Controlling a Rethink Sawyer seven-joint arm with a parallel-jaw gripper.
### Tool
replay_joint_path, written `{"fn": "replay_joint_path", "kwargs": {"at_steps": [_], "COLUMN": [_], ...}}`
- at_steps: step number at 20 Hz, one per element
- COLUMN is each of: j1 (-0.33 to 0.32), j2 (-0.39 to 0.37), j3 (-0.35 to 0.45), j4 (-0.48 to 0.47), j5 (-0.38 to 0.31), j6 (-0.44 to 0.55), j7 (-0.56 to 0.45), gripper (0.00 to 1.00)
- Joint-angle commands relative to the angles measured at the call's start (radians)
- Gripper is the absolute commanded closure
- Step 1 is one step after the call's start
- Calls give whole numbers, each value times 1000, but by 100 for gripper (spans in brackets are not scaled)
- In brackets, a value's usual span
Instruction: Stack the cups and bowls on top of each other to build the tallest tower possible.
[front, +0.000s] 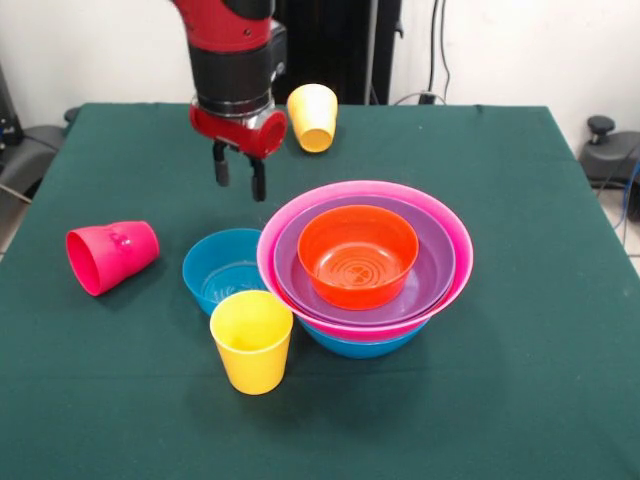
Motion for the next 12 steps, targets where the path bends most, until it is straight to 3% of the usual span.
{"fn": "replay_joint_path", "kwargs": {"at_steps": [1,12], "j1": [-5,-44], "j2": [100,122], "j3": [163,224], "j4": [-179,-235], "j5": [-102,-133], "j6": [130,212], "j7": [-278,-314], "gripper": [0,0]}}
